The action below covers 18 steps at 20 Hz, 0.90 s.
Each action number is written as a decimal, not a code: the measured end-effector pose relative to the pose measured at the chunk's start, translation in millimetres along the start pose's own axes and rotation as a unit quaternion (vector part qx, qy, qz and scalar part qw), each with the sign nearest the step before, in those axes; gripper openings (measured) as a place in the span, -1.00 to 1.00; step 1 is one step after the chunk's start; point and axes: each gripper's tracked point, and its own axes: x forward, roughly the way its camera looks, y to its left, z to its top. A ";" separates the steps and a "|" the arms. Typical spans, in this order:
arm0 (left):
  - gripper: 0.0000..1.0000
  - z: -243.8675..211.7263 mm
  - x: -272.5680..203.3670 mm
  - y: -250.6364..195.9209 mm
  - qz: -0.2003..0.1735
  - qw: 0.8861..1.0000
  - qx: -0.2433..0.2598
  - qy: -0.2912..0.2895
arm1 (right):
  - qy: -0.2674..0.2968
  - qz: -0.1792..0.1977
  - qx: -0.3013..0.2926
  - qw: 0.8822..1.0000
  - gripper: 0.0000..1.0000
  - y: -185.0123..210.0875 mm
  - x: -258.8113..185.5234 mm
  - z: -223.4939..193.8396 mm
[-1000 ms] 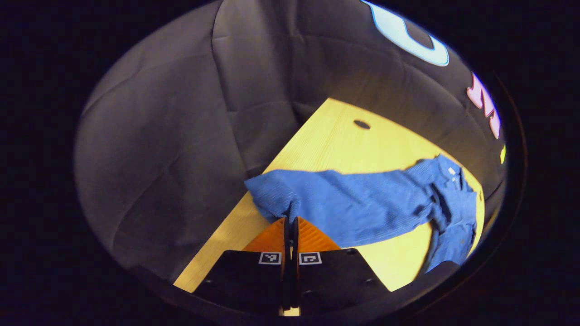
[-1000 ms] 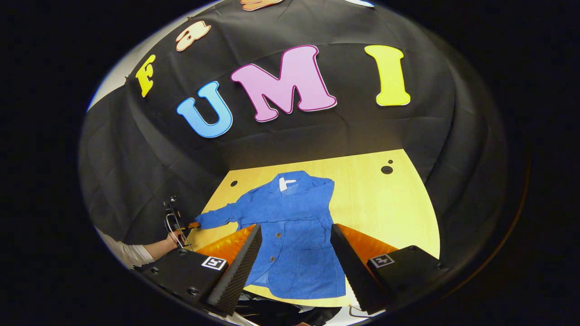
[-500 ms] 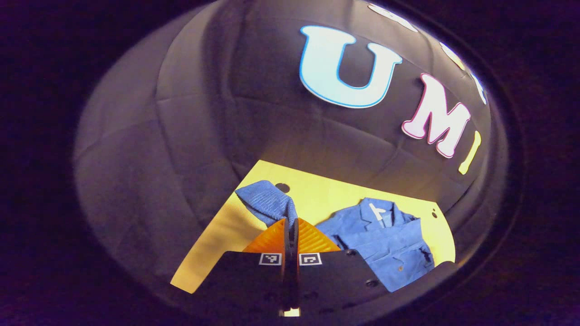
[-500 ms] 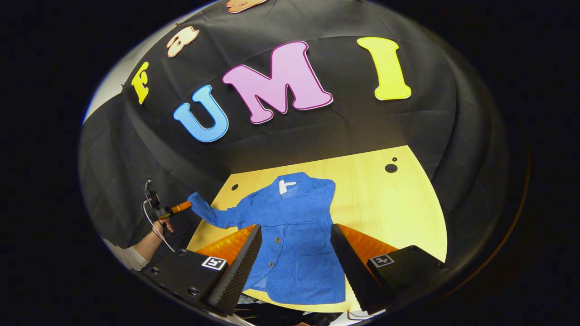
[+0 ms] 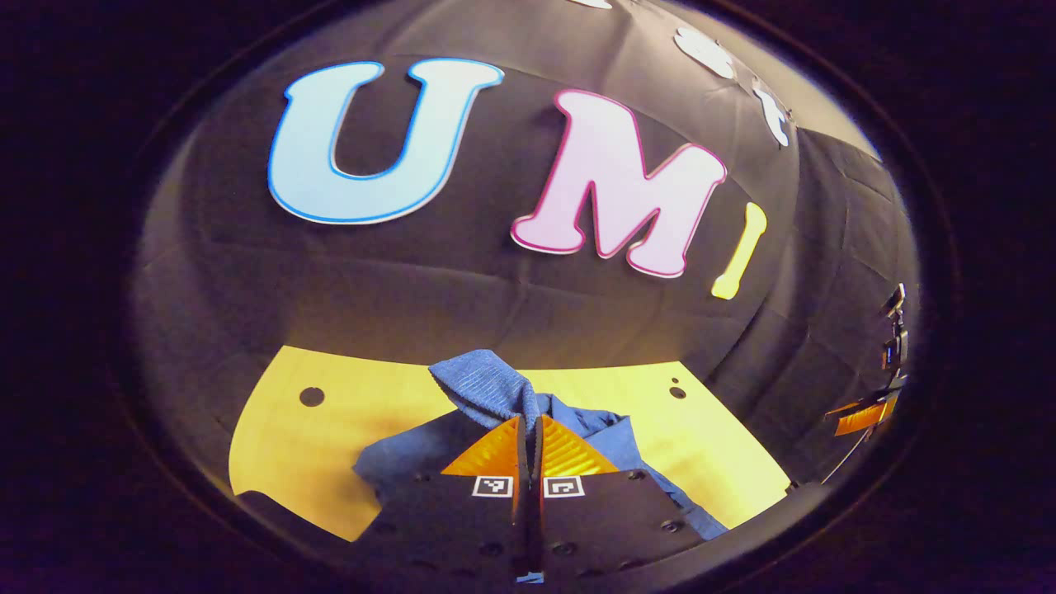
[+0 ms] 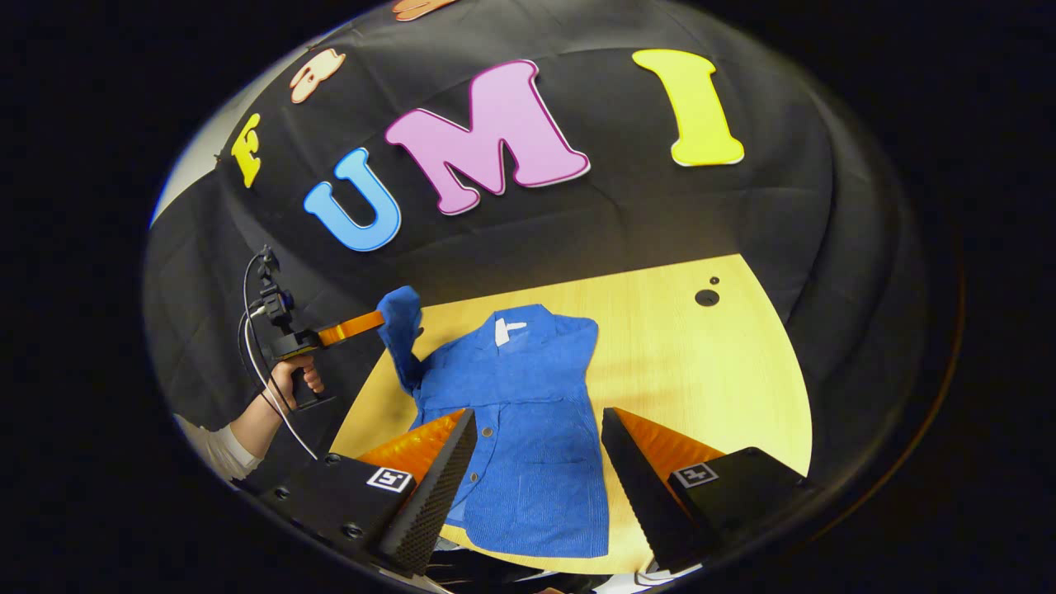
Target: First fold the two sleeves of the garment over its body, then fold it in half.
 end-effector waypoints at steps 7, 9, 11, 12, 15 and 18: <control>-1.00 -86.3 119.7 -39.7 0.003 0.982 0.058 0.179 | 0.044 -0.002 0.017 0.999 0.95 -22.7 38.1 -36.4; -1.00 -104.6 141.5 -41.7 0.023 0.977 0.076 0.198 | 0.059 0.000 0.015 0.998 0.96 -30.0 42.4 -45.5; -1.00 -111.6 158.3 -60.9 0.008 0.976 0.078 0.201 | 0.068 0.003 0.016 0.998 0.96 -36.5 47.1 -50.6; -1.00 -111.3 163.8 -70.1 -0.001 0.977 0.078 0.197 | 0.070 0.004 0.019 0.997 0.96 -39.2 50.0 -51.6; -0.95 -113.9 173.8 -112.9 -0.066 0.977 0.076 0.187 | 0.077 0.011 0.029 0.997 0.95 -43.9 54.8 -54.0; -0.87 -107.0 174.8 -142.2 -0.112 0.976 0.074 0.172 | 0.082 0.014 0.029 0.996 0.95 -49.5 58.0 -54.8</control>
